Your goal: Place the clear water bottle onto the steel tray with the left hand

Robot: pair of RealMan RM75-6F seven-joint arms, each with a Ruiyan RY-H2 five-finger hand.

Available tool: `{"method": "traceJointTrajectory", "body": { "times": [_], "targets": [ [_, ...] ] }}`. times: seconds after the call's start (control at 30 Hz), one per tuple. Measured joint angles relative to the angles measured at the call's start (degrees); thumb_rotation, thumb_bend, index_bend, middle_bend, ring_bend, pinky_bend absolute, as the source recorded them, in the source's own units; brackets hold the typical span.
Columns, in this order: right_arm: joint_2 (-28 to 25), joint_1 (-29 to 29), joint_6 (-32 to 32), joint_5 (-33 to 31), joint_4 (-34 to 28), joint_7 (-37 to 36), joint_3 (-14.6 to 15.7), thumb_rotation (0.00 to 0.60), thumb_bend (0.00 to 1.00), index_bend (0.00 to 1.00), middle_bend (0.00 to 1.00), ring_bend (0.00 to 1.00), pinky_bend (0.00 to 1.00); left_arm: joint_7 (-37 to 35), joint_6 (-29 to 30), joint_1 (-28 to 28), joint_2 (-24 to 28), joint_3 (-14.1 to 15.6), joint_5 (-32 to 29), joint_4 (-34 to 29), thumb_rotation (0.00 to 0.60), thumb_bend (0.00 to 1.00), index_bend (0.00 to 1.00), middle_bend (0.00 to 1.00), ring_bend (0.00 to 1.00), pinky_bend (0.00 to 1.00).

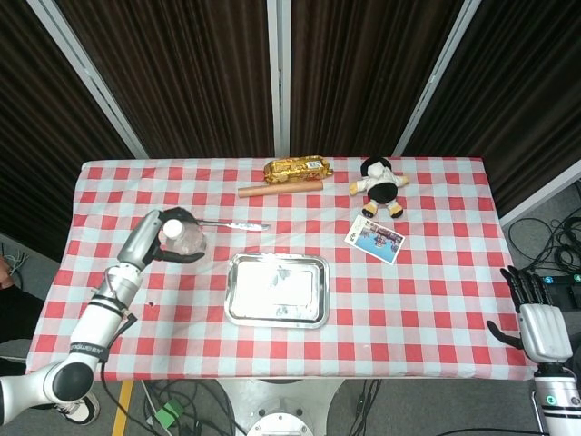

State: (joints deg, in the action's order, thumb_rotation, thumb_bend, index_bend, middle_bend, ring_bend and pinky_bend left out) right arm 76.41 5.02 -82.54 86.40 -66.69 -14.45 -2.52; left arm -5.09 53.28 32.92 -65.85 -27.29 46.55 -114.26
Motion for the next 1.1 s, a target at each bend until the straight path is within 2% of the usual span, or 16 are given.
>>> {"method": "traceJointTrajectory", "body": {
  "times": [0.07,0.1,0.27,0.33,0.5,0.67,0.83,0.97,1.1],
  "targets": [
    [0.0,0.0,-0.1,0.0,0.0,-0.1,0.0,0.600,0.15,0.07,0.05,0.00,0.00,-0.1,-0.2,0.1,0.7,-0.9,1.0,-0.3,0.600,0.21,0.62,0.66,0.39,0.37],
    [0.0,0.0,-0.1,0.0,0.0,-0.1,-0.1,0.600,0.15,0.07,0.05,0.00,0.00,-0.2,-0.5,0.0,0.7,-0.4,0.9,-0.3,0.600,0.21,0.62,0.66,0.39,0.37],
    [0.0,0.0,0.0,-0.1,0.1,-0.1,-0.1,0.600,0.15,0.07,0.05,0.00,0.00,-0.9,-2.1,0.1,-0.2,6.2,-1.1,1.9,0.600,0.21,0.62,0.66,0.39,0.36],
    [0.0,0.0,0.0,0.1,0.1,0.1,0.0,0.600,0.15,0.07,0.05,0.00,0.00,-1.1,-2.1,0.5,-0.5,7.5,-1.3,2.5,0.600,0.21,0.62,0.66,0.39,0.36],
    [-0.1,0.0,-0.3,0.1,-0.2,0.1,-0.1,0.600,0.15,0.07,0.05,0.00,0.00,-1.7,-1.8,1.8,-0.3,4.3,-1.5,2.5,0.600,0.21,0.62,0.66,0.39,0.36],
    [0.0,0.0,-0.1,0.1,-0.1,0.4,0.0,0.600,0.15,0.07,0.05,0.00,0.00,-2.3,-2.2,3.6,-1.2,4.9,-2.4,1.8,0.600,0.21,0.62,0.66,0.39,0.36],
    [0.3,0.0,0.2,-0.2,0.5,0.5,0.0,0.600,0.15,0.07,0.05,0.00,0.00,-1.5,-1.2,6.4,-3.0,3.7,-1.8,-1.0,0.600,0.21,0.62,0.66,0.40,0.37],
    [-0.1,0.0,-0.1,-0.3,0.2,-0.1,-0.3,0.600,0.15,0.07,0.05,0.00,0.00,-1.3,-0.4,5.5,-0.3,4.1,-2.8,0.1,0.600,0.22,0.62,0.66,0.40,0.37],
    [-0.1,0.0,0.1,-0.3,0.3,0.0,-0.2,0.600,0.15,0.07,0.05,0.00,0.00,-1.9,-2.1,4.9,2.6,4.7,-5.7,4.1,0.600,0.22,0.62,0.66,0.40,0.37]
  ]
}}
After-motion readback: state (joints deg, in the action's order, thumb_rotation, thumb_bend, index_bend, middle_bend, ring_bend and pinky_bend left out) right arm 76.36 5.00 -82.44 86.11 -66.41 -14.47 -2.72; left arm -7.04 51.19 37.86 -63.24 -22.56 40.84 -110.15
